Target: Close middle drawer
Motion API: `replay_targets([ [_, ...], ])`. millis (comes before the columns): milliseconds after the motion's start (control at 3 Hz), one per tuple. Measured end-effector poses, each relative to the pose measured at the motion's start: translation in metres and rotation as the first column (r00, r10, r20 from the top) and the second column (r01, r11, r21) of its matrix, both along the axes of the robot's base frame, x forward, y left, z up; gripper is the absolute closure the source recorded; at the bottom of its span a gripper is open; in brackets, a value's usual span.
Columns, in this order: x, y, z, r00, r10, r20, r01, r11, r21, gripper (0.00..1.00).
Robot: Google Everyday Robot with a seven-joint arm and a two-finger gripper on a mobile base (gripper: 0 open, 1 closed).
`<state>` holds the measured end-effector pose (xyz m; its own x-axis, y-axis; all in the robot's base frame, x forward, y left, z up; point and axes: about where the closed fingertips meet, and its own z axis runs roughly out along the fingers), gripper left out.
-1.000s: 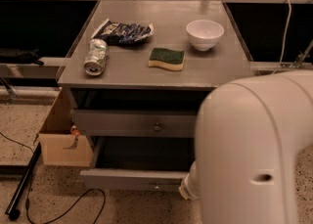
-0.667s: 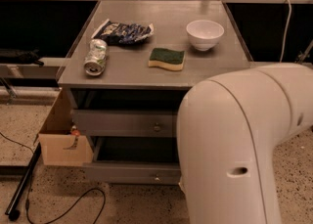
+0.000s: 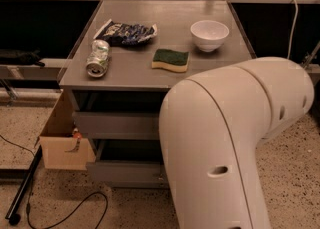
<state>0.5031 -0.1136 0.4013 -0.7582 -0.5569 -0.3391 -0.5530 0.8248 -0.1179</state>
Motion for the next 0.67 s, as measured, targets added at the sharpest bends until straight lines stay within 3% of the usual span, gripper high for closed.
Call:
replay_targets([
  [333, -0.001, 0.0, 0.0, 1.0, 0.0, -0.004, 0.0, 1.0, 0.001, 0.58],
  [667, 0.011, 0.003, 0.0, 0.999, 0.04, 0.018, -0.04, 0.999, -0.005, 0.34],
])
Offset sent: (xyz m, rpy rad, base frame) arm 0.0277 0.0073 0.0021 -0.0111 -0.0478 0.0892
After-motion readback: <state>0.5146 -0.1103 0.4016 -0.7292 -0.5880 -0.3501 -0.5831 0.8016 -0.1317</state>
